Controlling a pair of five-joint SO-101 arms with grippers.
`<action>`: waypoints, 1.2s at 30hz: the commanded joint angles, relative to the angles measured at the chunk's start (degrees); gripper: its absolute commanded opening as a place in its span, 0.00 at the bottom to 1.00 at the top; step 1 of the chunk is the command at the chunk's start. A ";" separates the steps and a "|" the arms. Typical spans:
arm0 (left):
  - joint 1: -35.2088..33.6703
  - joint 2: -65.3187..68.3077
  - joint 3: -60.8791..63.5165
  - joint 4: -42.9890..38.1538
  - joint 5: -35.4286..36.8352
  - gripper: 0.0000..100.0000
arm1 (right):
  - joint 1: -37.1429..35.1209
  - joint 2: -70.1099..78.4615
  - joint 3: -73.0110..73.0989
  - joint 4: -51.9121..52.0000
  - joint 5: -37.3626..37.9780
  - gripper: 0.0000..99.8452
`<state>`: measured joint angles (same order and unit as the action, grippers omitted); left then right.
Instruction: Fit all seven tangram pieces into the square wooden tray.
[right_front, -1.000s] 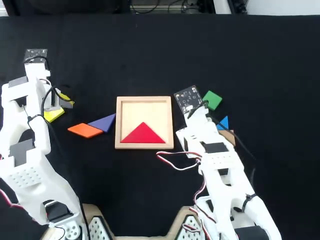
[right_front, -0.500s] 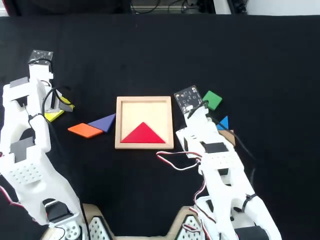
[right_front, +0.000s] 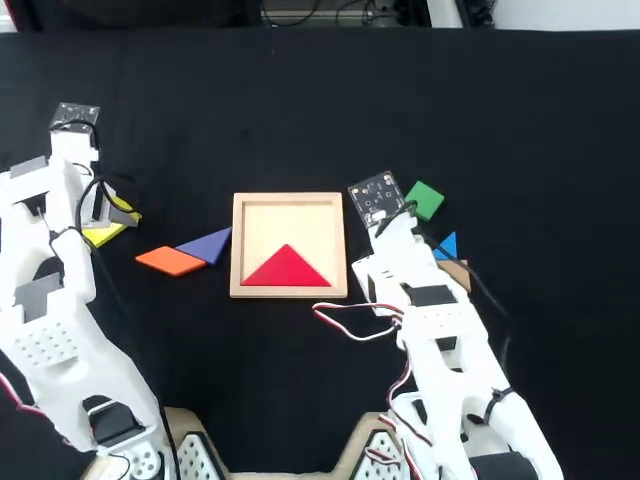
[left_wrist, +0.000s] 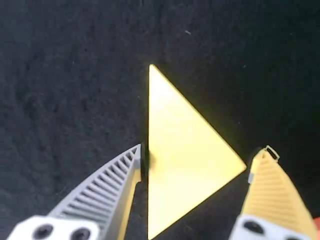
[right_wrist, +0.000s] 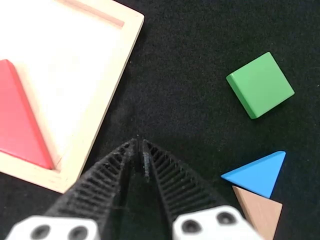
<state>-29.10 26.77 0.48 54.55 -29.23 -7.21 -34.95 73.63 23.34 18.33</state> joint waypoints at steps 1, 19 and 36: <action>-0.22 -0.35 -0.84 -1.05 -0.79 0.34 | -0.88 -1.63 -0.40 -0.62 0.62 0.01; 2.24 -1.67 -8.22 8.18 2.20 0.34 | -0.88 -1.63 -0.40 -0.62 0.62 0.01; 2.07 7.65 -8.31 3.43 -0.26 0.34 | -0.88 -1.63 -0.40 -0.62 0.62 0.01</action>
<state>-27.69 34.15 -7.52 58.68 -28.88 -7.21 -34.95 73.63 23.34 18.33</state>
